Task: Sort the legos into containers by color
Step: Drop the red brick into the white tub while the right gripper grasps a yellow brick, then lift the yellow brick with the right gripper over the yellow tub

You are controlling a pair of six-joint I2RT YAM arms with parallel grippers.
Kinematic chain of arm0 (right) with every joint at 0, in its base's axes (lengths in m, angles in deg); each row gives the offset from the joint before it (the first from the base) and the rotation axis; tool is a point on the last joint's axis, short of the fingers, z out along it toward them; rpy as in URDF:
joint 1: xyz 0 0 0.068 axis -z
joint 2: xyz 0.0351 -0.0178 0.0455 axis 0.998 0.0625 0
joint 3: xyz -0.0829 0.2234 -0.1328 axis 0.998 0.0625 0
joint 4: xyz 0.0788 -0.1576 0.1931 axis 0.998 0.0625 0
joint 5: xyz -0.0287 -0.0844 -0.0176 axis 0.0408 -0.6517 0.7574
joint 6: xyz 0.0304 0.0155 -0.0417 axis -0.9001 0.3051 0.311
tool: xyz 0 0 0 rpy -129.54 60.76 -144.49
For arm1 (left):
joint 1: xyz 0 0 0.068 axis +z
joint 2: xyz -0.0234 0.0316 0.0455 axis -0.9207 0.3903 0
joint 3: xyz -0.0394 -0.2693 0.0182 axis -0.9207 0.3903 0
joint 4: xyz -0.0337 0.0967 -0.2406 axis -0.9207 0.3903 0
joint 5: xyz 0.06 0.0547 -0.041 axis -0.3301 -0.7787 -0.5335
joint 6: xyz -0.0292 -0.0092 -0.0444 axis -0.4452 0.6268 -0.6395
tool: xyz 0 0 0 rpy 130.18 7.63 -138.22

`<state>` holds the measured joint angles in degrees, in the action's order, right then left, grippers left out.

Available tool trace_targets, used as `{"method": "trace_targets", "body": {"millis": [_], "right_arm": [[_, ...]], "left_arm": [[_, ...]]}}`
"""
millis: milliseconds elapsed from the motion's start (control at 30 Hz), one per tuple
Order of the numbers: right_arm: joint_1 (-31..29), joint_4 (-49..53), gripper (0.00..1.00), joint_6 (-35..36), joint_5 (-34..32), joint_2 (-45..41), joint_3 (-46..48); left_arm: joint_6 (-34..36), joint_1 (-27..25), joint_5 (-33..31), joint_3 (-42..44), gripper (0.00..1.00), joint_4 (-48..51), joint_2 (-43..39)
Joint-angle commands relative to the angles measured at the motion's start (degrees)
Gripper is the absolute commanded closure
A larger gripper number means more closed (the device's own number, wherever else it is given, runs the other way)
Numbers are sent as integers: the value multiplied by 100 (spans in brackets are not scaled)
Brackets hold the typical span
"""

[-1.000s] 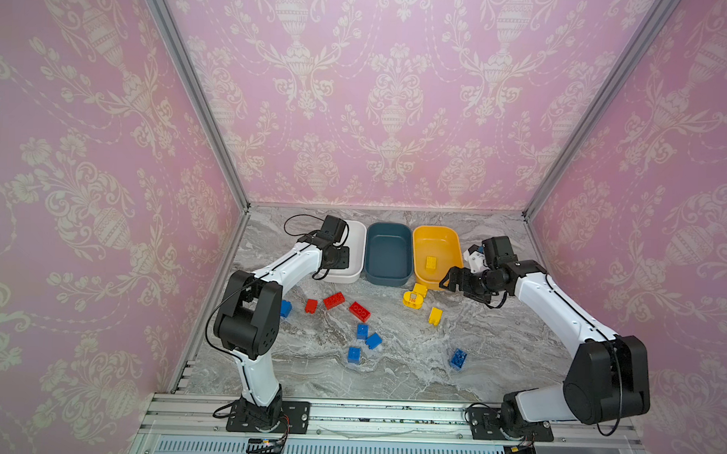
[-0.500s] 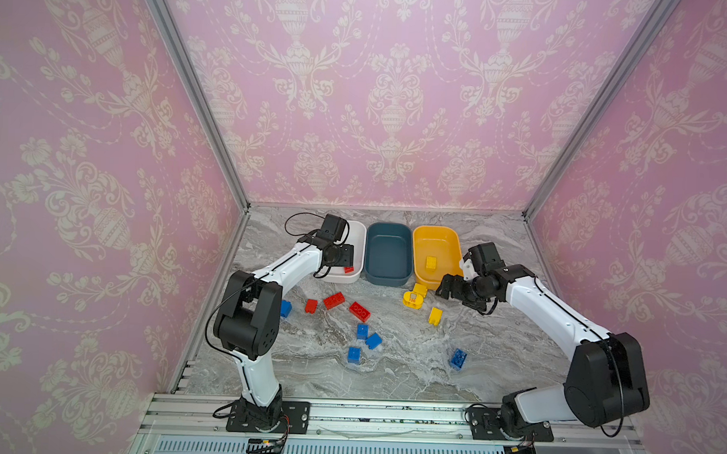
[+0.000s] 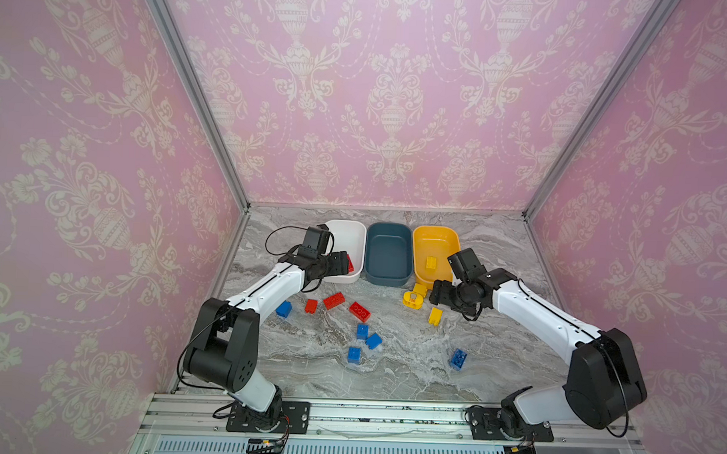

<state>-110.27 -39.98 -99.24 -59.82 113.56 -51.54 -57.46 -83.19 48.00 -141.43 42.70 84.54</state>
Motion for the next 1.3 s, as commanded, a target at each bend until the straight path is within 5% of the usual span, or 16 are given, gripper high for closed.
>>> {"method": "trace_targets", "body": {"millis": [0,600,1267], "right_arm": [[-154,-43,19,-568,-377,193,111],[-444,-443,27,-910,-532,1090,199],[-471,-503,68,-929,-578,1221,270]], "left_arm": [[-308,68,225,325,15,-318,-442],[-659,267,532,839,12,-742,-869],[-672,300,543,857,11,-742,-886]]}}
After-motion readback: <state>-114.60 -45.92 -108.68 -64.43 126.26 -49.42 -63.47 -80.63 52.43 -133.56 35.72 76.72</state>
